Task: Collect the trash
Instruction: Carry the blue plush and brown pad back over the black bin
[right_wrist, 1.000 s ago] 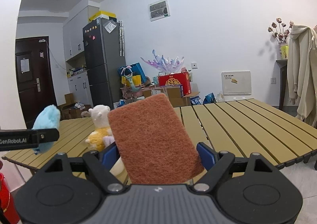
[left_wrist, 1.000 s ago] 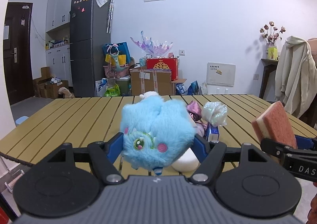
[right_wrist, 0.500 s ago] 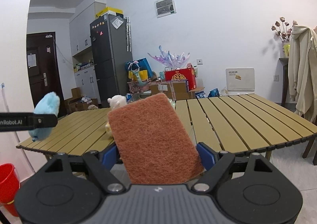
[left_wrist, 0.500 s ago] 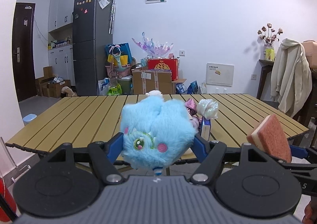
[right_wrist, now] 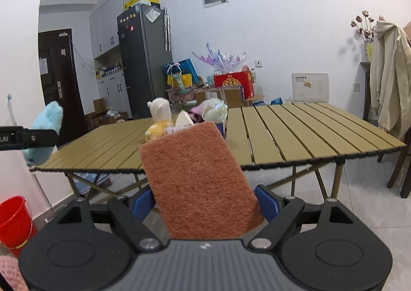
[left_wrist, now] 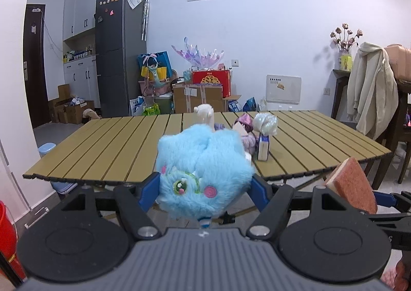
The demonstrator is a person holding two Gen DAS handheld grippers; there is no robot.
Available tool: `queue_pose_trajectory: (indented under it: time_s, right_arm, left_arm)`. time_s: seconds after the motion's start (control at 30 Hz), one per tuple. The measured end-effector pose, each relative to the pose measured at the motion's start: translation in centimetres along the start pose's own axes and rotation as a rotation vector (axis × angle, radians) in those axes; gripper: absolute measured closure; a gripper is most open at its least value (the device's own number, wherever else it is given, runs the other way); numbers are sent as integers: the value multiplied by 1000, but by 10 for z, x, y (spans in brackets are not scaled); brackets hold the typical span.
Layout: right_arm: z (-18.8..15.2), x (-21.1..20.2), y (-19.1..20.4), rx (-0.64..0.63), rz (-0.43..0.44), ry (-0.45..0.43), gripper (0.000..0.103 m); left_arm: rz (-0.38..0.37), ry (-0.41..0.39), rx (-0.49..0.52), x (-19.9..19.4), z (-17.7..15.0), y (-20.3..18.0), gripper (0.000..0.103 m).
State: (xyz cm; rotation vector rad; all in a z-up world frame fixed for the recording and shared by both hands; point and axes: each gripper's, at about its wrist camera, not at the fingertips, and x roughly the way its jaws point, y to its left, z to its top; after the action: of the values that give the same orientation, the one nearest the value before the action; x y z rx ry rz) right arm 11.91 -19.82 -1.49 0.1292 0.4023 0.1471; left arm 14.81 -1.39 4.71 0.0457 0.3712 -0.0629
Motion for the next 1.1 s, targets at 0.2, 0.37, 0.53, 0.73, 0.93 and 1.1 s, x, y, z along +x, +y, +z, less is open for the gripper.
queue_pose_trajectory:
  time_s: [0.2,0.37,0.53,0.73,0.93,1.1]
  right_arm:
    - [-12,-16,3,-6,-7,40,20]
    - [-25,-23,3,-7,-10,79,20]
    - [-39,-29,3,-1,-16,122,20]
    - [-52,-27,5,-7,-25,178,20]
    - [-67,-22,5,1,-27,236,20]
    - [-78,-15,6,10,-29,287,21]
  left_arm:
    - [5,44,4,-14,-17,6,31]
    - [10,91,4,-19,-34,11,31]
    - [12,139,-2,-18,-51,16,31]
    - [21,207,-11,-13,-75,22,31]
    - [29,290,-23,-1,-98,27,31]
    - [31,358,-36,11,-115,28,31]
